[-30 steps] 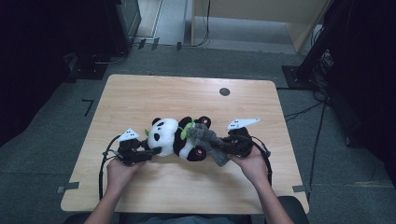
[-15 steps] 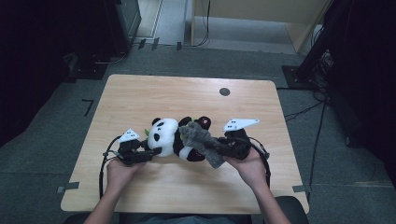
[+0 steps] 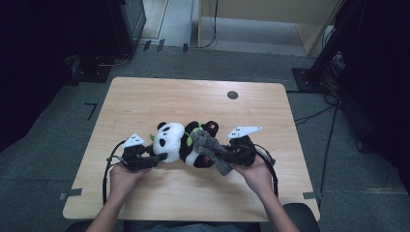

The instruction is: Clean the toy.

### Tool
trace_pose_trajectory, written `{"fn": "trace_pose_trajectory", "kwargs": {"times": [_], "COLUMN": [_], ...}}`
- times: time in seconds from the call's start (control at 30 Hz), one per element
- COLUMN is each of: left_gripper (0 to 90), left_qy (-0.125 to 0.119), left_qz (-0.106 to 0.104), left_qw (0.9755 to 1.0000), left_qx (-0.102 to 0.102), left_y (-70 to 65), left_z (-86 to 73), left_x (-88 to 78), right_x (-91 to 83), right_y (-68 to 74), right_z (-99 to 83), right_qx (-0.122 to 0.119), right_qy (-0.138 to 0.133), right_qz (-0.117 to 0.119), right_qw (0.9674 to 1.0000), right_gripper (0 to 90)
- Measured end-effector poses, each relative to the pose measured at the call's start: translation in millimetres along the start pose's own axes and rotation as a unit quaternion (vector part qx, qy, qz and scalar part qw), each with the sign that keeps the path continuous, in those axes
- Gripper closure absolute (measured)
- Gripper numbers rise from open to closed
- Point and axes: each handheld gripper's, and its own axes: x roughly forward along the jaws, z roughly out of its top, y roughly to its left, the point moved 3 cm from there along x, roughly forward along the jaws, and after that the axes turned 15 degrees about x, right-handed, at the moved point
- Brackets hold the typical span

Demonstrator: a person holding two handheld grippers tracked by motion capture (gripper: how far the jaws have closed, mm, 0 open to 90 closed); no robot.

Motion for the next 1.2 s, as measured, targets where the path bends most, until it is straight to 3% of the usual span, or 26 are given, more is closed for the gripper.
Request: {"fn": "trace_pose_trajectory", "kwargs": {"times": [0.17,0.3,0.43,0.63,0.83,0.97,1.1,1.2], "left_gripper": [37.5,37.5,37.5,37.5,37.5,37.5,37.5,37.6], "left_qy": [0.0,0.001,0.001,0.001,0.0,0.002,0.003,0.003], "left_qz": [-0.001,-0.001,0.0,-0.001,-0.001,-0.002,-0.004,-0.003], "left_qw": [1.0,1.0,1.0,1.0,1.0,1.0,1.0,1.0], "left_qx": [0.0,0.0,0.0,0.001,0.001,0.002,0.002,0.003], "left_y": [0.5,0.3,0.1,0.2,0.5,0.8,1.2,1.1], "left_z": [0.1,0.3,0.5,0.5,0.4,0.8,0.9,0.9], "left_x": [-0.1,-0.2,-0.1,-0.2,-0.1,-0.3,-0.3,-0.4], "right_x": [-7.8,-17.9,-23.9,-19.3,0.9,23.2,52.8,72.7], "right_y": [-8.5,-1.5,19.0,61.6,103.4,122.5,126.4,120.3], "right_z": [0.0,5.2,12.5,22.1,25.6,21.9,9.0,-0.5], "right_qx": [0.014,0.014,-0.008,-0.046,-0.088,-0.103,-0.109,-0.121], "right_qy": [-0.006,-0.02,-0.027,-0.014,0.001,0.029,0.062,0.072], "right_qz": [-0.005,0.008,0.023,0.05,0.088,0.104,0.099,0.069], "right_qw": [0.9999,0.9997,0.9993,0.9976,0.9923,0.9888,0.9871,0.9876], "right_gripper": [79.1,79.2,79.1,79.1,79.1,79.2,79.2,79.2]}}
